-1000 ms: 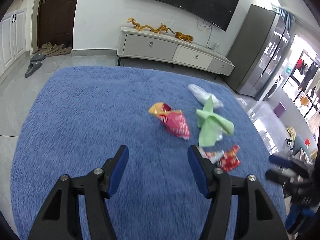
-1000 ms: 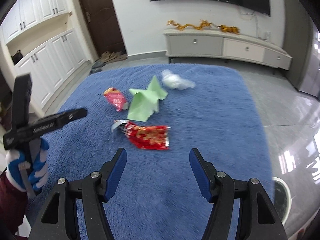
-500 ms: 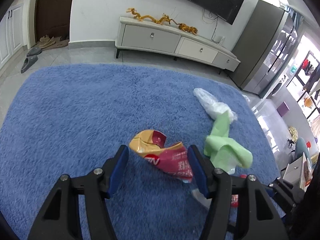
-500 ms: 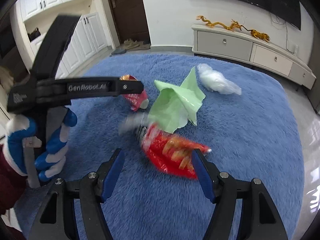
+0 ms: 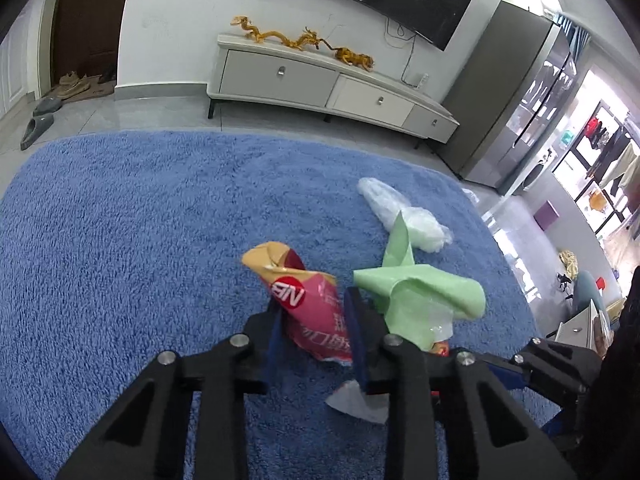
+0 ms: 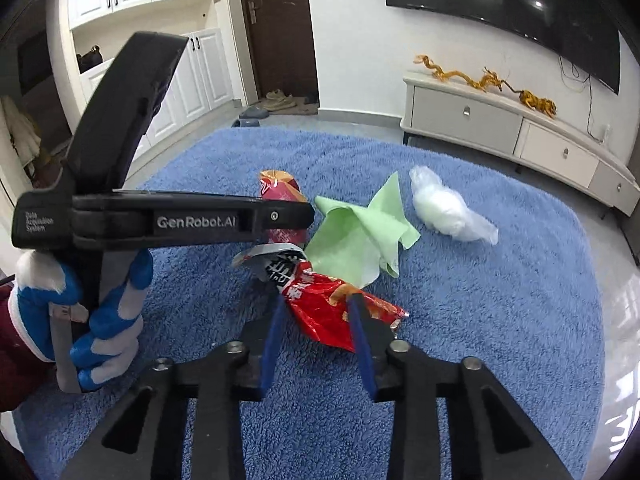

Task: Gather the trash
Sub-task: 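Grasp the red wrapper with the right tool while the left tool grasps the pink chip bag, then carry both wrappers over the trash bin and open both tools to drop them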

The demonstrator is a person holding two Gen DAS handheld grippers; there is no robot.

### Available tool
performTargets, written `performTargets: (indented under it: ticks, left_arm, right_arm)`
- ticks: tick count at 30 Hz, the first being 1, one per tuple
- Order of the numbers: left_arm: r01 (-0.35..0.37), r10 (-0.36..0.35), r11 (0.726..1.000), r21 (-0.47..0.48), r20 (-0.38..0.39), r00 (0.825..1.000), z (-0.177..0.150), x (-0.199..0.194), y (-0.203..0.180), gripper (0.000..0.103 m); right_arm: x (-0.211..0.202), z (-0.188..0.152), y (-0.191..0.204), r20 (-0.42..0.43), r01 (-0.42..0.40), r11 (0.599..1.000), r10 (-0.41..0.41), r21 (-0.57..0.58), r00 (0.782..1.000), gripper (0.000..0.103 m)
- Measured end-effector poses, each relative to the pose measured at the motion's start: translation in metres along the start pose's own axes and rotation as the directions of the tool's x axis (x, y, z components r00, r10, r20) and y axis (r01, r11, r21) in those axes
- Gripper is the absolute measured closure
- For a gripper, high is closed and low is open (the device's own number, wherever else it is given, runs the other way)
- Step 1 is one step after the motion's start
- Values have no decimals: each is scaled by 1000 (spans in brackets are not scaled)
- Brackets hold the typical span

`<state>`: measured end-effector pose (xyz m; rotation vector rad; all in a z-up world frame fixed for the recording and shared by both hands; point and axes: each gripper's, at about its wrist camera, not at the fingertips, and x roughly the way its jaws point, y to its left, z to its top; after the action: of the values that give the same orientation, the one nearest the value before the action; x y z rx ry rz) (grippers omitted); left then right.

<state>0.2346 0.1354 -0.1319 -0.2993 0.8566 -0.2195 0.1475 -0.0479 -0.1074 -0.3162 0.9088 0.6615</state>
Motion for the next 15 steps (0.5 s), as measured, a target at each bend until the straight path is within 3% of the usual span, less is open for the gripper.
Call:
performTargets:
  ticks: [2, 13, 15]
  left_arm:
    - [5, -5, 1000, -7, 3, 1000, -1, -3, 1, 78]
    - [1, -1, 1000, 10, 53, 999, -3, -38, 2, 81]
    - [2, -3, 1000, 4, 59, 998, -4, -42, 3, 81]
  right_arm:
    - [-4, -3, 1, 1, 0, 1000, 0, 0, 1000, 97]
    - [-23, -17, -2, 9, -3, 999, 2, 34, 1000, 97]
    - [-27, -16, -2, 19, -12, 999, 11, 38, 1000, 91]
